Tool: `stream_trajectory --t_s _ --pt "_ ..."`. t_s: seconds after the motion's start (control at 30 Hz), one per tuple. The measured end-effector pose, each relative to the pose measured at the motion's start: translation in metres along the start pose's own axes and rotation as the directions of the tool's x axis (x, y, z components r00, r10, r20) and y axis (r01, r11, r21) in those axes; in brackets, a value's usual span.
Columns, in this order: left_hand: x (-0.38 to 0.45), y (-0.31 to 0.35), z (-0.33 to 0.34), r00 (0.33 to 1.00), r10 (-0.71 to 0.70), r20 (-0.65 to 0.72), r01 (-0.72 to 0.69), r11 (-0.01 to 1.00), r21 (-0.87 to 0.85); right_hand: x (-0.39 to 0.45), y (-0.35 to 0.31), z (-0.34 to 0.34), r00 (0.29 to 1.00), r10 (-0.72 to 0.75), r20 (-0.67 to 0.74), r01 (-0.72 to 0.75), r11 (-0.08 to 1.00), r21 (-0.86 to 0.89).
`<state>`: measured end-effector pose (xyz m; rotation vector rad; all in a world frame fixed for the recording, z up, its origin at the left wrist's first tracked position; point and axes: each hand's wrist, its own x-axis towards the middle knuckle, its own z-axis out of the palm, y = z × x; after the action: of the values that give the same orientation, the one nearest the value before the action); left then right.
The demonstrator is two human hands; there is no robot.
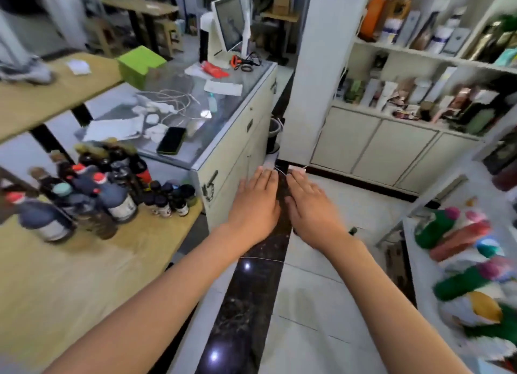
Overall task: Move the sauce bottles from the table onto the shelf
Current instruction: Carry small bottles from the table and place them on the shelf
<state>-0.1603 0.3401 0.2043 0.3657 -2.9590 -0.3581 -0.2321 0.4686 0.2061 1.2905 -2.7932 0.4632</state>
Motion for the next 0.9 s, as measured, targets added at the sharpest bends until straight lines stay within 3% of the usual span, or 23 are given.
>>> stream_trajectory --t_s 0.27,0.47,0.67,0.9 --pt "-0.075 -0.205 0.021 0.954 -0.296 0.043 0.298 0.953 -0.059 0.063 -0.159 0.118 0.969 -0.173 0.177 0.148 0.978 0.146" --pt "-0.099 -0.295 0.040 0.898 -0.438 0.048 0.438 0.878 -0.191 0.097 -0.234 0.179 0.958 -0.113 0.264 0.029 0.953 0.301" --pt "-0.096 -0.334 0.054 0.839 -0.540 -0.070 0.450 0.761 -0.468 0.125 -0.254 0.226 0.962 -0.001 0.273 -0.084 0.951 0.297" --pt "-0.063 -0.372 0.086 0.782 -0.624 0.004 0.536 0.669 -0.515 0.181 -0.236 0.273 0.955 0.038 0.296 -0.117 0.960 0.255"
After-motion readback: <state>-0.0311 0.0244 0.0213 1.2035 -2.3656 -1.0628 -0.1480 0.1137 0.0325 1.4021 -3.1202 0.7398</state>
